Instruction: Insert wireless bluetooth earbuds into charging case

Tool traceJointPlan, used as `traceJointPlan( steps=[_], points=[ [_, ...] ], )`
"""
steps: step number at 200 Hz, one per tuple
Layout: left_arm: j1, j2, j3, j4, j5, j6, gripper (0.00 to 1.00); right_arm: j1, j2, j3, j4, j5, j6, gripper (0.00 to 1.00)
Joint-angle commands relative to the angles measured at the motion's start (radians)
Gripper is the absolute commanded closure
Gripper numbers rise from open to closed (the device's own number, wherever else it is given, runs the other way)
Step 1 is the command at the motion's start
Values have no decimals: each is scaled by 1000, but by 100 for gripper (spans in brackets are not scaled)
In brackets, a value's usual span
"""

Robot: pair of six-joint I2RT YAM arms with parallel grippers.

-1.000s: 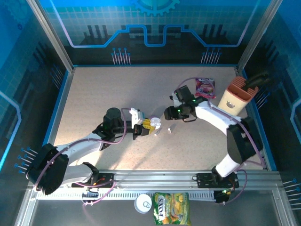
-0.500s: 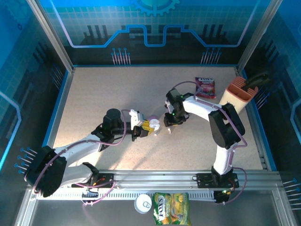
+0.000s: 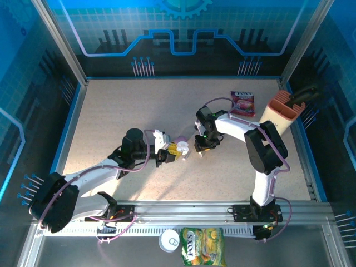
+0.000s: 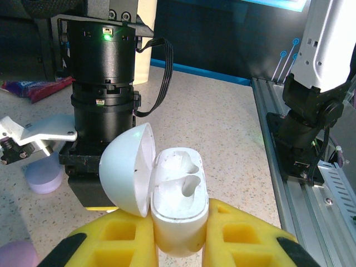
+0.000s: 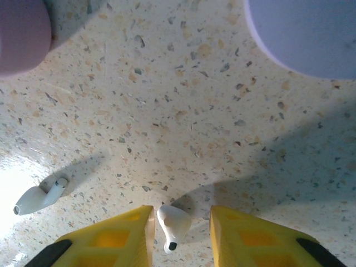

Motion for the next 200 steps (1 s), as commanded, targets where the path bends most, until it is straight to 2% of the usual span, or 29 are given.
traceJointPlan(
  steps=[1, 73, 130, 200],
  points=[
    [-5, 0, 4, -4, 11, 30, 83, 18, 15, 1, -23, -27, -7, 69],
    [-6, 9, 5, -12, 9, 30, 83, 27, 25, -16, -19, -33, -5, 70],
    [-5, 7, 7, -17, 10, 30, 82, 29, 39, -17, -23, -8, -3, 75],
    [-5, 5, 4, -19, -1, 36, 82, 27, -6, -36, -2, 22, 24, 79]
  ],
)
